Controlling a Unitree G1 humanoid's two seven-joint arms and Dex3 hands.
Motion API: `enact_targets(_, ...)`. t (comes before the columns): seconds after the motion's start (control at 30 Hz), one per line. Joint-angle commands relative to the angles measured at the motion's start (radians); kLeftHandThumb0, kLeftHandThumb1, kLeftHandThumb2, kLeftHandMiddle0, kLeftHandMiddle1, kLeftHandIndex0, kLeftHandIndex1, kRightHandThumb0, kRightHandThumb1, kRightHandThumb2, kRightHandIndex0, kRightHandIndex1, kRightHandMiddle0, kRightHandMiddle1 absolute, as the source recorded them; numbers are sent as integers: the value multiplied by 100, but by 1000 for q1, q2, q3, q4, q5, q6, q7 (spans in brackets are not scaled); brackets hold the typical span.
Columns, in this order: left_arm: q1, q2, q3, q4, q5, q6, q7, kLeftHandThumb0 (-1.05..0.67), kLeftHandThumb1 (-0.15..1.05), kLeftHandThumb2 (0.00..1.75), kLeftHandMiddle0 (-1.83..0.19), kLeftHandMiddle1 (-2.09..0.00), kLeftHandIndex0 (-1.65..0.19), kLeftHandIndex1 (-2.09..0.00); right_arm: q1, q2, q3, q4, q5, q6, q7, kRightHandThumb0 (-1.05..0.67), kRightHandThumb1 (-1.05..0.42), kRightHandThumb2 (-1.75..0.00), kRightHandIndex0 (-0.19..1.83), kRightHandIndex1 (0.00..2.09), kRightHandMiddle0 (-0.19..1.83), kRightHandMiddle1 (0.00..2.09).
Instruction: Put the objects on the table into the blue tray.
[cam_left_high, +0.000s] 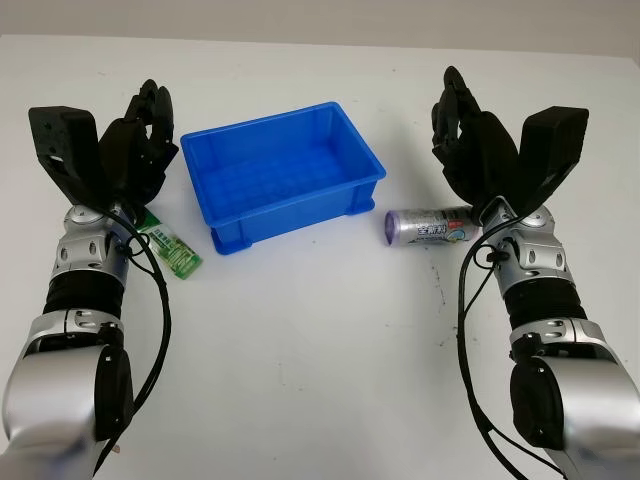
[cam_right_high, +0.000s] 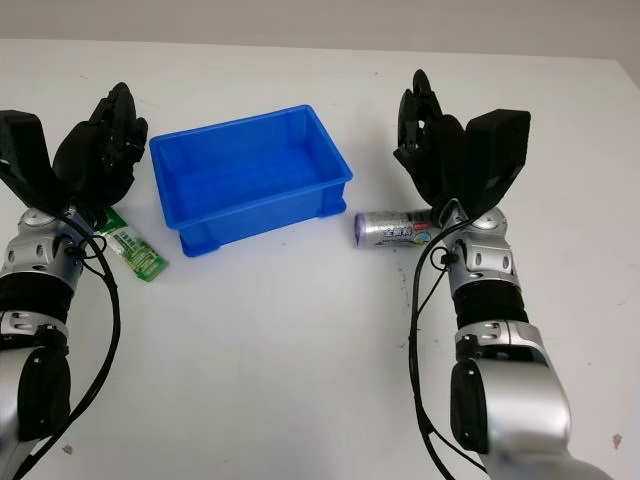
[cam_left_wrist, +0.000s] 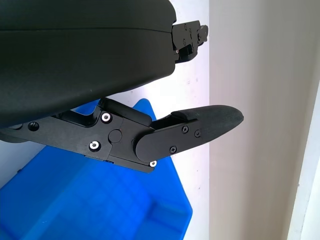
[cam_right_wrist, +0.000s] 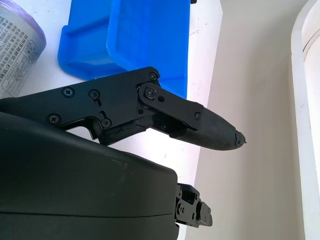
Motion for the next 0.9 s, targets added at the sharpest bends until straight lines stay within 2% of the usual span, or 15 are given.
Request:
enact_targets(0.0, 11, 9, 2, -30, -3, 8, -2, -71, 105, 67, 12, -5, 14, -5, 18, -1, -4, -28, 4, 3, -1, -73, -105, -79, -19, 0, -19, 0)
enact_targets(0.23, -7, 2, 1, -2, 0, 6, -5, -70, 105, 65, 13, -5, 15, -5, 7, -12, -3, -13, 4, 27, 10, -73, -105, -78, -19, 0, -19, 0)
enact_targets(0.37, -10, 0, 0, 4, 0, 4, -6, -71, 105, 65, 12, -6, 14, -5, 10, -38, -10, -70, 13, 69, 29, -72, -105, -73, -19, 0, -19, 0)
enact_targets(0.4, -9, 0, 2, 3, -1, 3, -5, -72, 105, 65, 12, -6, 14, -5, 18, -60, -7, -132, 11, 101, 38, -70, -105, -69, -19, 0, -19, 0)
enact_targets(0.43, -8, 0, 4, 2, -2, 2, -4, -72, 105, 65, 12, -6, 14, -6, 24, -85, 2, -184, -1, 118, 48, -62, -105, -52, -17, 2, -17, 2)
enact_targets(0.47, -7, 1, 5, 1, -3, 1, -4, -72, 105, 65, 12, -6, 14, -6, 32, -110, 17, -235, -31, 124, 45, -60, -105, -43, -13, 4, -14, 4)
enact_targets(0.53, -7, 3, 5, 2, -3, 0, -5, -72, 105, 65, 12, -6, 13, -6, 55, -158, 53, -320, -108, 105, 29, -59, -105, -25, -2, 9, -2, 10)
enact_targets(0.57, -8, 5, 5, 4, -2, 0, -6, -71, 105, 65, 12, -5, 14, -5, 68, -178, 69, -359, -148, 92, 19, -62, -101, -16, 10, 15, 9, 17)
enact_targets(0.63, -9, 7, 5, 7, -2, 0, -9, -71, 105, 66, 13, -5, 14, -5, 98, -218, 87, -463, -193, 114, 27, -61, -98, -9, 17, 18, 14, 21)
enact_targets(0.73, -13, 8, 6, 13, -2, -2, -9, -71, 105, 65, 12, -6, 14, -6, 175, -285, 107, -648, -236, 142, 82, -48, -90, -4, 23, 20, 15, 22)
enact_targets(0.87, -23, 10, 5, 16, -1, 2, -7, -71, 105, 64, 12, -6, 14, -5, 273, -349, 142, -802, -335, 102, 107, -46, -86, -4, 32, 23, 24, 21)
